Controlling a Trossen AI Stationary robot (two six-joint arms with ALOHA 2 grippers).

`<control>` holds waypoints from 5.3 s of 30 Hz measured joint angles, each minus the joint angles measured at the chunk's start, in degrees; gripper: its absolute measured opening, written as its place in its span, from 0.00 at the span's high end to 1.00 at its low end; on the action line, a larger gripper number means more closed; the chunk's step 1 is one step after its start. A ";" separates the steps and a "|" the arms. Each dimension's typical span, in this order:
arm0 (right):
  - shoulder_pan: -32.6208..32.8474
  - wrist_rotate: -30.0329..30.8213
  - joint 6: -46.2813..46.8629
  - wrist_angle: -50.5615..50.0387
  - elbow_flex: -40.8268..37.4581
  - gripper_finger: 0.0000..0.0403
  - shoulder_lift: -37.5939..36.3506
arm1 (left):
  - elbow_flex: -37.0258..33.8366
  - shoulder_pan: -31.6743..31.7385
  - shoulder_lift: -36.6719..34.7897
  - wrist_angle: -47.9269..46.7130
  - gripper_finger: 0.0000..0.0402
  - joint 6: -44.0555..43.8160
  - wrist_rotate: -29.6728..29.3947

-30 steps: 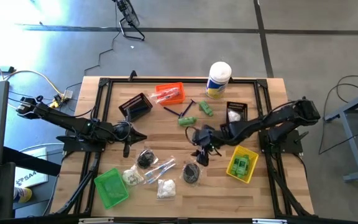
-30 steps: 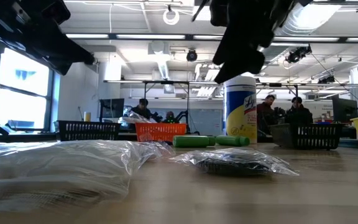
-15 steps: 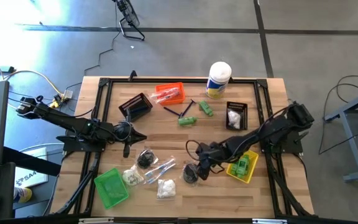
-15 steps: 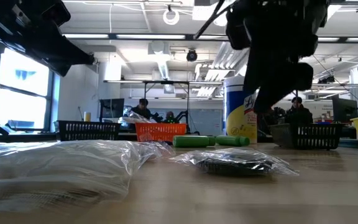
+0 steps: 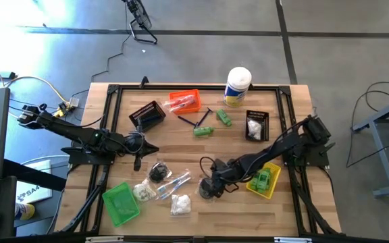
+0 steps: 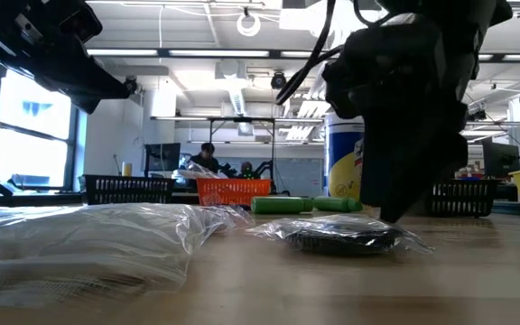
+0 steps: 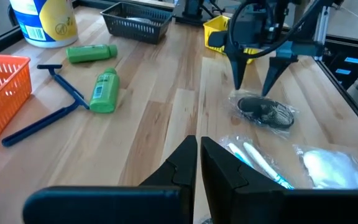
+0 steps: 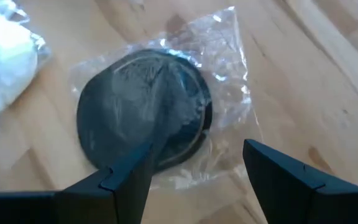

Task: Pick & Place Travel size toiletries
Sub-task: Put the black hairbrush into the green bin

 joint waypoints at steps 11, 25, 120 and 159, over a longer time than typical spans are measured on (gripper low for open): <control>0.00 3.79 5.12 -0.47 0.15 0.49 1.95 | 0.00 0.00 0.00 -0.17 0.95 -1.31 -0.11; -0.17 6.13 5.89 -0.83 0.11 0.91 2.06 | 0.00 0.00 0.00 -0.17 0.95 -1.31 -0.24; -5.07 19.46 -9.82 1.37 -0.02 0.99 -20.58 | 0.00 0.00 0.02 1.20 0.20 -10.34 1.39; -6.21 19.41 -22.85 17.60 -0.02 0.99 -20.58 | 0.09 0.02 20.62 37.98 0.19 -13.24 -1.97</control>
